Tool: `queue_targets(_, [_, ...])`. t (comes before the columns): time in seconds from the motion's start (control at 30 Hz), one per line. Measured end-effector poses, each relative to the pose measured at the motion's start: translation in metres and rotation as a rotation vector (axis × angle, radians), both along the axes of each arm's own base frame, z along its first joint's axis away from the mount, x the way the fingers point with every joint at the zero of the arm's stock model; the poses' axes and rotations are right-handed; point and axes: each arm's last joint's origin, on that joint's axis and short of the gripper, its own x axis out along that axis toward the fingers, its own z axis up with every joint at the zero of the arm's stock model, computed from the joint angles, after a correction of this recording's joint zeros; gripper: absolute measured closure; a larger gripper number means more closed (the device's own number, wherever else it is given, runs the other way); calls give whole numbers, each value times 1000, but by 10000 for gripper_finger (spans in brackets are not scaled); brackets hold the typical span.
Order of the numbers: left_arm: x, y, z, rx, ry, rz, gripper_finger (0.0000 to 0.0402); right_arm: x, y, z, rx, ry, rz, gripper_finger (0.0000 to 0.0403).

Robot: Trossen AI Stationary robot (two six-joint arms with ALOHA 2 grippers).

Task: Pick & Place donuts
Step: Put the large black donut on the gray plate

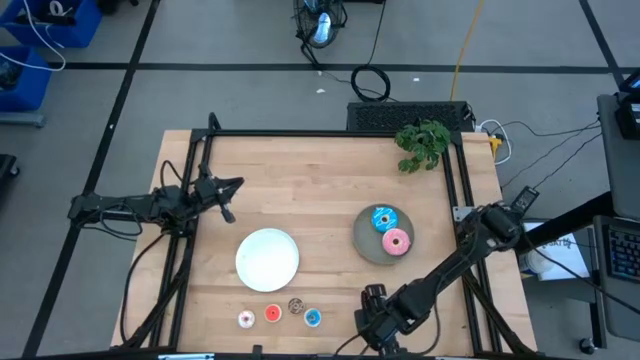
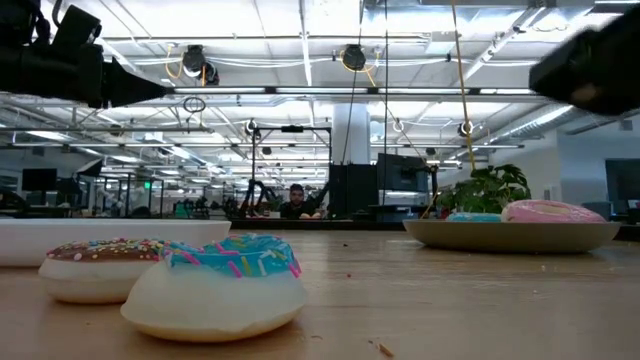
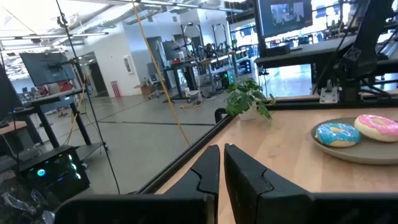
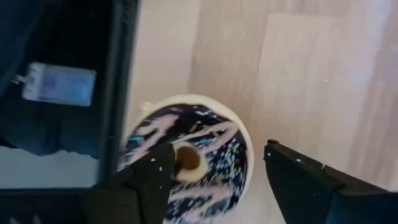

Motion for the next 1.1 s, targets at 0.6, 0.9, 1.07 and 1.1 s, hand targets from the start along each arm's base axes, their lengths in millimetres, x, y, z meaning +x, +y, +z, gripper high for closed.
queue_targets(0.6, [0, 0, 1, 14, 2, 1, 371, -1, -5, -34, -10, 75, 89, 219])
queue_targets(0.9, [0, 0, -1, -5, 6, -1, 371, 5, -23, -32, -12, 93, 73, 387])
queue_targets(1.07, [0, 0, -2, -16, 9, -2, 371, 9, -44, -2, -5, 41, 22, 372])
queue_targets(1.1, [0, 0, -2, -22, 5, -2, 371, 9, -50, 7, -21, 13, 14, 371])
